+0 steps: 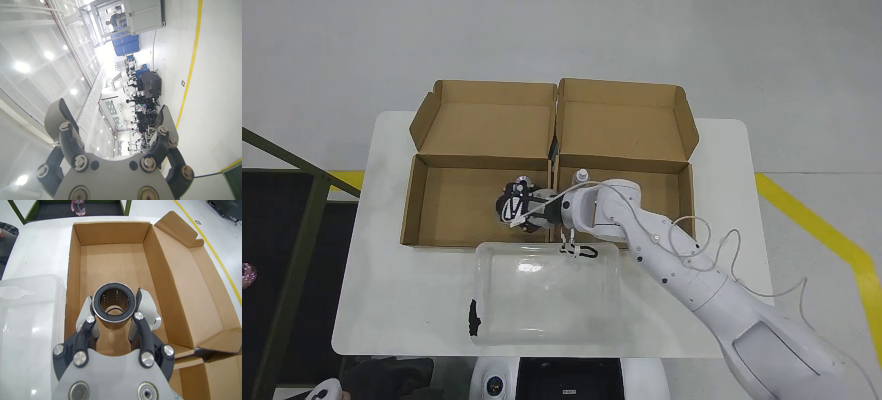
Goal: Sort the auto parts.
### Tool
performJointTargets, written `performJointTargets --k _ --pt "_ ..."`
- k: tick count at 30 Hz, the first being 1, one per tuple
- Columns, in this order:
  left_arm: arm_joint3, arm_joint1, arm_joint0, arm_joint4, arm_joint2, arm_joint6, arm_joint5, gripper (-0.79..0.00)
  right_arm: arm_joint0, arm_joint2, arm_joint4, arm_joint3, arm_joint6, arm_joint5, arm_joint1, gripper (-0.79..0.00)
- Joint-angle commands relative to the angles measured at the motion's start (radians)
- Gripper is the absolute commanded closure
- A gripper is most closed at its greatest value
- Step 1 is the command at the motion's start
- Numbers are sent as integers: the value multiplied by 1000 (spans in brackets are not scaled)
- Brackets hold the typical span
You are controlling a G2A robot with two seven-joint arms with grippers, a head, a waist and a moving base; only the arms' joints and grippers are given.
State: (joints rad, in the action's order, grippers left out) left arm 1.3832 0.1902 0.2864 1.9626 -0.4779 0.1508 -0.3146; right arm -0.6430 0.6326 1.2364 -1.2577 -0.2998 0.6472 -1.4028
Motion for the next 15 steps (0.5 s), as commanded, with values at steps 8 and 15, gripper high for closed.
performJointTargets --k 8,15 --pt "0 0 0 0 0 0 0 -785 8 -16 14 52 -19 -2 -18 -126" --pt "0 0 0 0 0 0 0 -785 11 -18 26 76 -30 5 -27 -234"
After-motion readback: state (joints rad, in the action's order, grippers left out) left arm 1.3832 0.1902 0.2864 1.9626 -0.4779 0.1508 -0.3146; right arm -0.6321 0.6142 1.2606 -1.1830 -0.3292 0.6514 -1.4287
